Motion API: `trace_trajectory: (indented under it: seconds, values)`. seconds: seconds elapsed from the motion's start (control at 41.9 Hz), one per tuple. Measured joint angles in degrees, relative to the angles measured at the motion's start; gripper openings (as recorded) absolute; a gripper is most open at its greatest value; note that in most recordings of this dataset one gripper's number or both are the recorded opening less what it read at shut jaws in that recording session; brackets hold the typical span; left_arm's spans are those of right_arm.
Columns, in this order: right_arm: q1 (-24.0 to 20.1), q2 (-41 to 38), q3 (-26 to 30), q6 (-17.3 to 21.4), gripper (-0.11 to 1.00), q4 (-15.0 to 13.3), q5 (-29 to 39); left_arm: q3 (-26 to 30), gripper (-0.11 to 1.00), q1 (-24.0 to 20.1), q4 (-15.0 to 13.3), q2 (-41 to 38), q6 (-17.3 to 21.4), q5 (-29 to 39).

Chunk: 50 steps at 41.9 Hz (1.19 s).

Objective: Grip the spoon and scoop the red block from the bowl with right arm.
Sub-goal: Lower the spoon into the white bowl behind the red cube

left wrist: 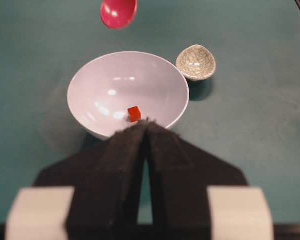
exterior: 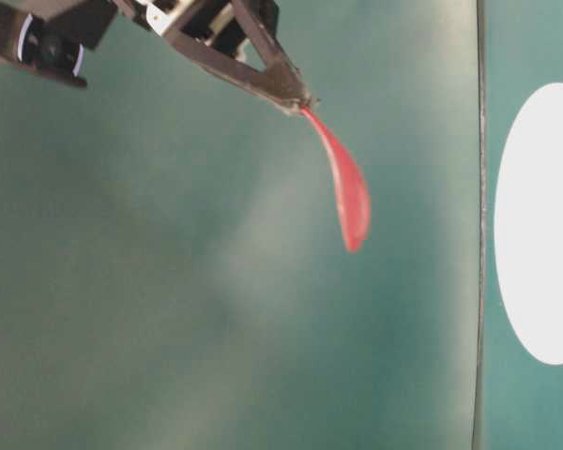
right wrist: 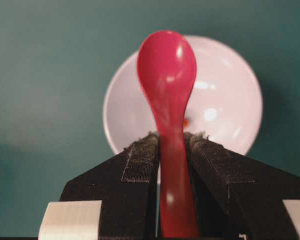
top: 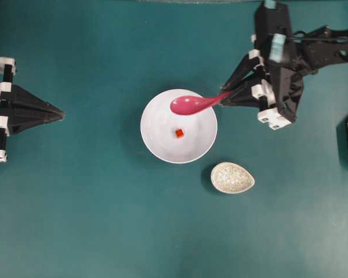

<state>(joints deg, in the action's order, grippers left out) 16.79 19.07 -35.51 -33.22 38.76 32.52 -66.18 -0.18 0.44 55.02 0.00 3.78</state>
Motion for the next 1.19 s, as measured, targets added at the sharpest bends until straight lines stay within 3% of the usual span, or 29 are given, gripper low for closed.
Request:
trace_trajectory:
  seconds: [0.191,0.573,0.788,1.194]
  values:
    - [0.0,-4.92,4.92,6.15,0.25,-4.39,6.24,0.0,0.0,0.09,0.0,0.0,-0.09,0.0]
    - [-0.09,-10.02,11.69,29.09,0.25,-14.85,15.73,0.0,0.0,0.0,-0.09,0.0,-0.09,0.0]
    - [-2.9,-10.63,12.3,31.38,0.25,-19.16,17.93,0.0,0.0,0.0,-0.09,-0.09,0.0,-0.09]
    - [-5.62,-14.15,13.89,33.22,0.25,-20.92,20.74,0.0,0.0,0.0,0.0,0.0,-0.09,-0.09]
